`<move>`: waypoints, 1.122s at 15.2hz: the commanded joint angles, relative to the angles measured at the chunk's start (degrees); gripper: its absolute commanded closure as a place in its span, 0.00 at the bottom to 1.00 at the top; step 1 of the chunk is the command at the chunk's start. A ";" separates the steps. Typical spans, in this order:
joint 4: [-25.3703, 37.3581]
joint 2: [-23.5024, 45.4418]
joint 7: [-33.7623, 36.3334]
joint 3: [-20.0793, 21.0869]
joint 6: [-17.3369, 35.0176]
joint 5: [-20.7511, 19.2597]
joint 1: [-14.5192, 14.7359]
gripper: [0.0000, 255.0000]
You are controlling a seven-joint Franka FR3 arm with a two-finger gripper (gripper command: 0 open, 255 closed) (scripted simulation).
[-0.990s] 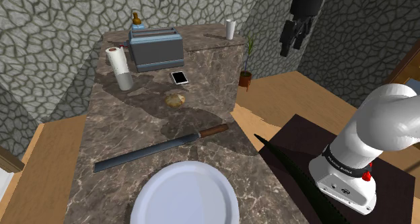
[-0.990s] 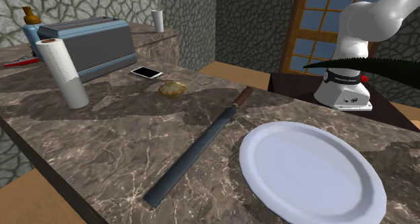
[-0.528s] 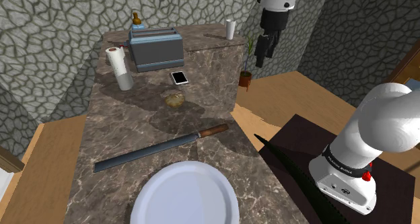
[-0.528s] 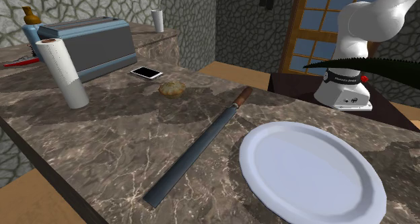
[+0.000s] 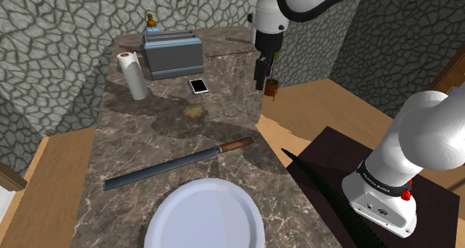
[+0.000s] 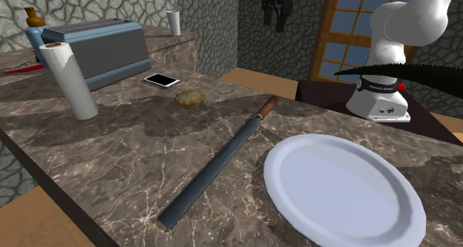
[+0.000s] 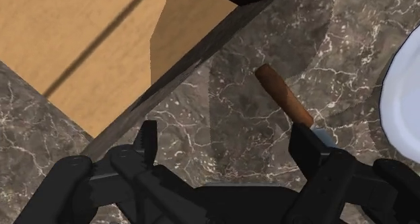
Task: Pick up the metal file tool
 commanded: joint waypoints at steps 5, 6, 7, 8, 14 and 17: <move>5.01 11.26 -2.63 3.73 6.59 -1.85 2.89 0.00; 5.87 12.99 -3.01 4.33 7.47 -2.32 3.35 0.00; 6.77 14.71 -3.35 4.92 8.32 -2.84 3.81 0.00; 7.68 16.43 -3.67 5.50 9.12 -3.42 4.28 0.00; 13.63 26.64 -5.10 8.66 13.09 -7.80 7.39 0.00; 16.84 31.66 -5.62 9.93 14.55 -10.48 9.26 0.00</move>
